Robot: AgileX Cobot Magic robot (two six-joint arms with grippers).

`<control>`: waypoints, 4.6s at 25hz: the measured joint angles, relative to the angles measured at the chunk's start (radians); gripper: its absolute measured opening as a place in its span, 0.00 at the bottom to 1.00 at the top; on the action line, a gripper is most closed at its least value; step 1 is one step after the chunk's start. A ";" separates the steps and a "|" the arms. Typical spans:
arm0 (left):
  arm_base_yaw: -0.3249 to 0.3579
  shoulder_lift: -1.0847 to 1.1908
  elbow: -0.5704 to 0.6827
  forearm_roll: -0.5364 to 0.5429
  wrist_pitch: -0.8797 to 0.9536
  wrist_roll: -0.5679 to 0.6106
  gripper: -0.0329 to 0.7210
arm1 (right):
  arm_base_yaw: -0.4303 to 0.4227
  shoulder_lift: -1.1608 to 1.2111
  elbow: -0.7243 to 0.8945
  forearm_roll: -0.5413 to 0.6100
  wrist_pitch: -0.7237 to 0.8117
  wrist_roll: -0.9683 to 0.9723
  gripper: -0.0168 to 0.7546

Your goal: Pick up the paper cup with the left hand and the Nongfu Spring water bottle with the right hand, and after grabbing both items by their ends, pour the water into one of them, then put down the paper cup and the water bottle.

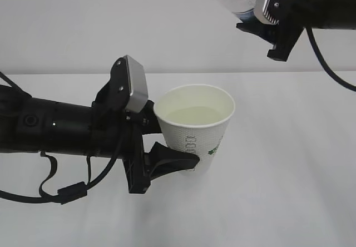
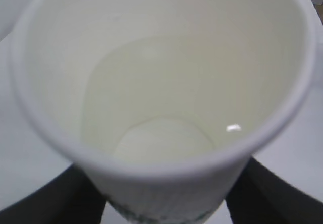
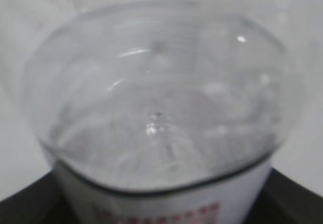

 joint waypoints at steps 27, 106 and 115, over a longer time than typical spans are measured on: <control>0.000 0.000 0.000 0.000 0.002 0.000 0.69 | 0.000 0.072 0.000 0.058 -0.136 0.243 0.67; 0.000 0.000 0.000 0.000 0.034 0.002 0.69 | 0.000 0.212 0.700 1.545 -0.787 -0.322 0.66; 0.000 0.000 0.000 0.000 0.034 0.002 0.69 | 0.000 0.218 0.660 1.584 -0.788 -0.324 0.66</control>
